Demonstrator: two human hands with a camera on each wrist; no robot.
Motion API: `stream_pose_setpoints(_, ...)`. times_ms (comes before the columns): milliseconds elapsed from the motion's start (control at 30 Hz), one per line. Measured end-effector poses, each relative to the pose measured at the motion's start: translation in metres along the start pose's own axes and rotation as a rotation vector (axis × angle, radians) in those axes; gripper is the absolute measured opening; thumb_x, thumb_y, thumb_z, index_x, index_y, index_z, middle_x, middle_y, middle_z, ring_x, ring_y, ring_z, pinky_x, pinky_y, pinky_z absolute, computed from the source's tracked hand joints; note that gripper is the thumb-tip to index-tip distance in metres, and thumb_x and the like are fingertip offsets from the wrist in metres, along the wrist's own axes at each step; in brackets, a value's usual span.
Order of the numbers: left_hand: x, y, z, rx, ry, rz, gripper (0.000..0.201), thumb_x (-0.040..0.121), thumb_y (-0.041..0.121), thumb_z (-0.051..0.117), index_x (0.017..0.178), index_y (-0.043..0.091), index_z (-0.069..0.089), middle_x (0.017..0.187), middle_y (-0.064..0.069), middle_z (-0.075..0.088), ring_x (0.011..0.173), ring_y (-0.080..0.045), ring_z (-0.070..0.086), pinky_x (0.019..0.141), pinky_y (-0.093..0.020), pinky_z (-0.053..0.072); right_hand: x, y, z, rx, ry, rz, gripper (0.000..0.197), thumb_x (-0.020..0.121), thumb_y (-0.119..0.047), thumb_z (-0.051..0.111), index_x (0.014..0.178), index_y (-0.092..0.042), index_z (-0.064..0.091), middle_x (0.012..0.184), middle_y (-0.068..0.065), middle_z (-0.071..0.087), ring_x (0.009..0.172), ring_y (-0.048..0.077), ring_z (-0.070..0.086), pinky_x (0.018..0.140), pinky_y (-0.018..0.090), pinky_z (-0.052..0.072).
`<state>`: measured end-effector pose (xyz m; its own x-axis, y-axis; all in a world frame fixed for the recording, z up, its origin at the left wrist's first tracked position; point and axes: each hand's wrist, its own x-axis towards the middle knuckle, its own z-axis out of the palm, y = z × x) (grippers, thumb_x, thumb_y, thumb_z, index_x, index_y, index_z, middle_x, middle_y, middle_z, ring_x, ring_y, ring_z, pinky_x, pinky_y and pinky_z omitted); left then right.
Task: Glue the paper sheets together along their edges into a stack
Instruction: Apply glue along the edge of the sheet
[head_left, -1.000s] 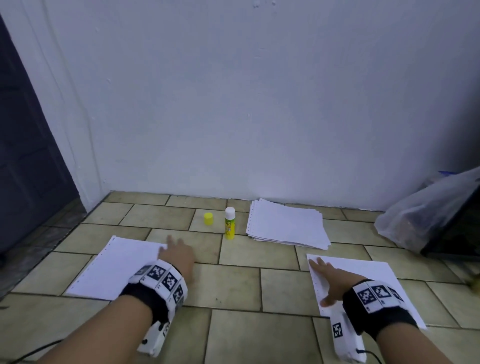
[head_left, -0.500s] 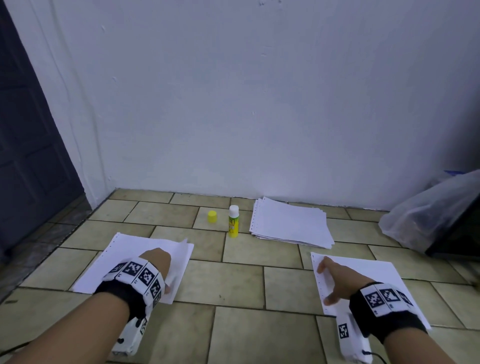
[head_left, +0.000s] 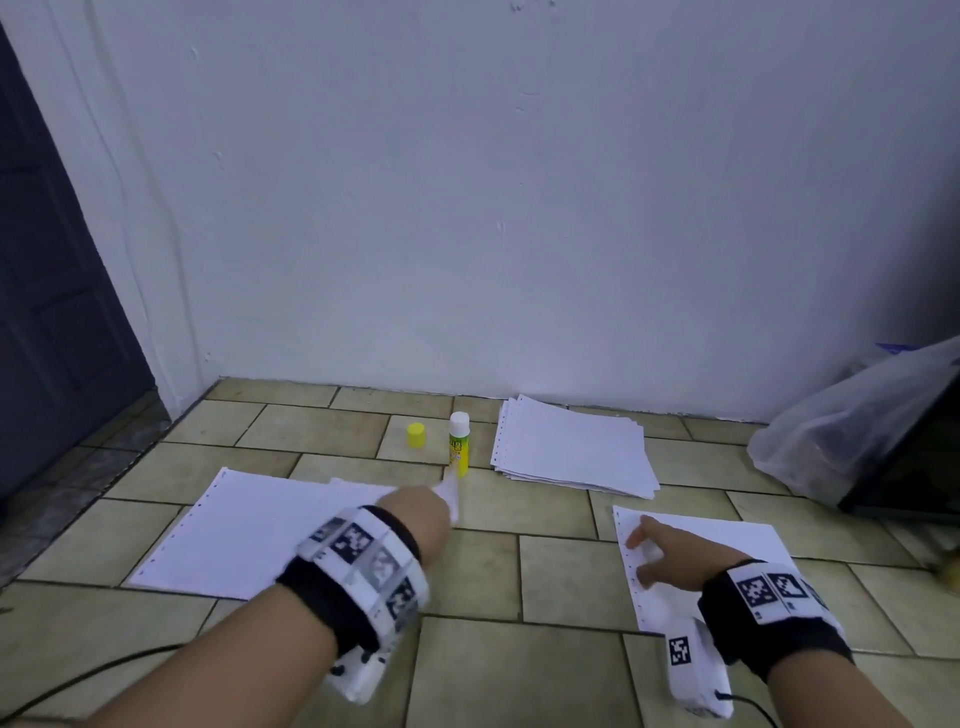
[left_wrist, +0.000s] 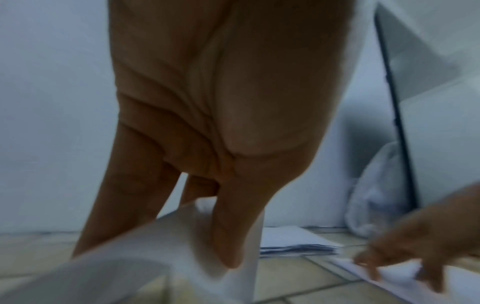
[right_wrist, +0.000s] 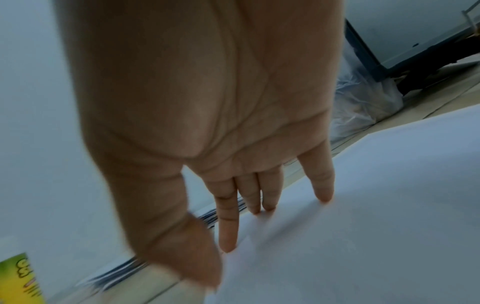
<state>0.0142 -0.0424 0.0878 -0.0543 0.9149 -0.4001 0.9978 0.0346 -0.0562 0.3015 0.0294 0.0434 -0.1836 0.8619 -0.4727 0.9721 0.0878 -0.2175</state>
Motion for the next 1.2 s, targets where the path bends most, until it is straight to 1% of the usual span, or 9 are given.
stream_pose_setpoints(100, 0.000, 0.049, 0.013, 0.022, -0.032, 0.181, 0.031, 0.099, 0.010, 0.042, 0.127, 0.002, 0.054, 0.130, -0.015, 0.055, 0.119, -0.030, 0.054, 0.090, -0.033, 0.043, 0.005, 0.001, 0.002, -0.032, 0.052, -0.030, 0.036, 0.085, -0.007, 0.060, 0.111, -0.029, 0.047, 0.118, -0.002, 0.047, 0.096, 0.010, 0.049, 0.071, 0.014, 0.039)
stream_pose_setpoints(167, 0.003, 0.070, 0.021, 0.010, -0.054, 0.222, 0.032, 0.099, 0.015, 0.047, 0.126, 0.000, 0.054, 0.128, -0.016, 0.056, 0.116, -0.031, 0.055, 0.088, -0.033, 0.043, 0.007, -0.001, 0.003, -0.139, 0.098, -0.047, 0.043, 0.082, -0.010, 0.068, 0.119, -0.027, 0.053, 0.130, 0.000, 0.040, 0.116, 0.015, 0.041, 0.092, 0.019, 0.039)
stream_pose_setpoints(300, 0.016, 0.078, 0.042, -0.009, -0.075, 0.271, 0.059, 0.095, 0.051, 0.047, 0.130, 0.003, 0.050, 0.129, -0.015, 0.049, 0.121, -0.031, 0.044, 0.095, -0.039, 0.041, 0.009, -0.007, 0.002, -0.264, 0.150, -0.047, 0.046, 0.079, -0.019, 0.075, 0.120, -0.029, 0.057, 0.128, 0.003, 0.041, 0.124, 0.019, 0.036, 0.099, 0.027, 0.040)
stream_pose_setpoints(467, 0.026, 0.060, 0.041, 0.105, -0.029, 0.367, 0.033, 0.098, 0.014, 0.045, 0.129, 0.003, 0.051, 0.132, -0.016, 0.048, 0.121, -0.032, 0.043, 0.075, -0.021, 0.032, 0.011, -0.002, -0.001, -0.180, 0.154, -0.099, 0.025, 0.087, -0.015, 0.062, 0.107, -0.029, 0.062, 0.119, -0.001, 0.054, 0.093, 0.011, 0.050, 0.083, 0.016, 0.040)
stream_pose_setpoints(600, 0.029, 0.041, 0.043, 0.068, 0.030, 0.375, 0.054, 0.093, 0.015, 0.058, 0.143, 0.013, 0.037, 0.148, -0.012, 0.032, 0.138, -0.032, 0.021, 0.101, -0.042, 0.040, 0.008, -0.008, -0.006, -0.192, 0.199, -0.083, 0.014, 0.088, -0.023, 0.061, 0.099, -0.029, 0.069, 0.111, -0.005, 0.061, 0.097, 0.011, 0.059, 0.085, 0.020, 0.047)
stream_pose_setpoints(767, 0.039, 0.025, 0.057, -0.066, -0.160, 0.179, 0.083, 0.092, 0.054, 0.051, 0.153, 0.038, -0.004, 0.160, 0.000, -0.017, 0.144, -0.043, -0.018, 0.114, -0.065, 0.006, 0.009, -0.058, -0.025, 0.099, 0.496, -0.187, 0.016, 0.089, -0.024, 0.057, 0.091, -0.019, 0.072, 0.098, -0.005, 0.069, 0.081, 0.010, 0.057, 0.073, 0.022, 0.044)
stream_pose_setpoints(867, 0.044, 0.021, 0.066, -0.072, -0.163, 0.168, 0.080, 0.093, 0.059, 0.045, 0.150, 0.043, -0.009, 0.159, 0.005, -0.022, 0.144, -0.043, -0.018, 0.114, -0.064, 0.006, 0.026, -0.100, -0.030, 0.280, 0.433, -0.312, 0.010, 0.085, -0.025, 0.066, 0.092, -0.020, 0.072, 0.098, -0.004, 0.071, 0.080, 0.006, 0.056, 0.073, 0.019, 0.039)
stream_pose_setpoints(1100, 0.050, 0.019, 0.073, -0.053, -0.163, 0.183, 0.080, 0.092, 0.061, 0.043, 0.150, 0.042, -0.008, 0.159, 0.006, -0.023, 0.143, -0.043, -0.019, 0.113, -0.063, 0.005, 0.080, -0.171, -0.027, 0.323, 0.227, -0.241, 0.050, 0.083, -0.030, 0.070, 0.127, -0.015, 0.053, 0.120, 0.005, 0.060, 0.108, 0.017, 0.057, 0.089, 0.025, 0.044)
stream_pose_setpoints(1200, 0.049, 0.019, 0.070, -0.045, -0.189, 0.194, 0.078, 0.093, 0.059, 0.043, 0.153, 0.036, -0.001, 0.158, 0.005, -0.025, 0.142, -0.043, -0.021, 0.113, -0.063, 0.004, 0.093, -0.184, -0.023, 0.335, 0.227, -0.248, 0.058, 0.079, -0.027, 0.075, 0.131, -0.017, 0.050, 0.108, 0.002, 0.055, 0.098, 0.016, 0.055, 0.085, 0.026, 0.045)
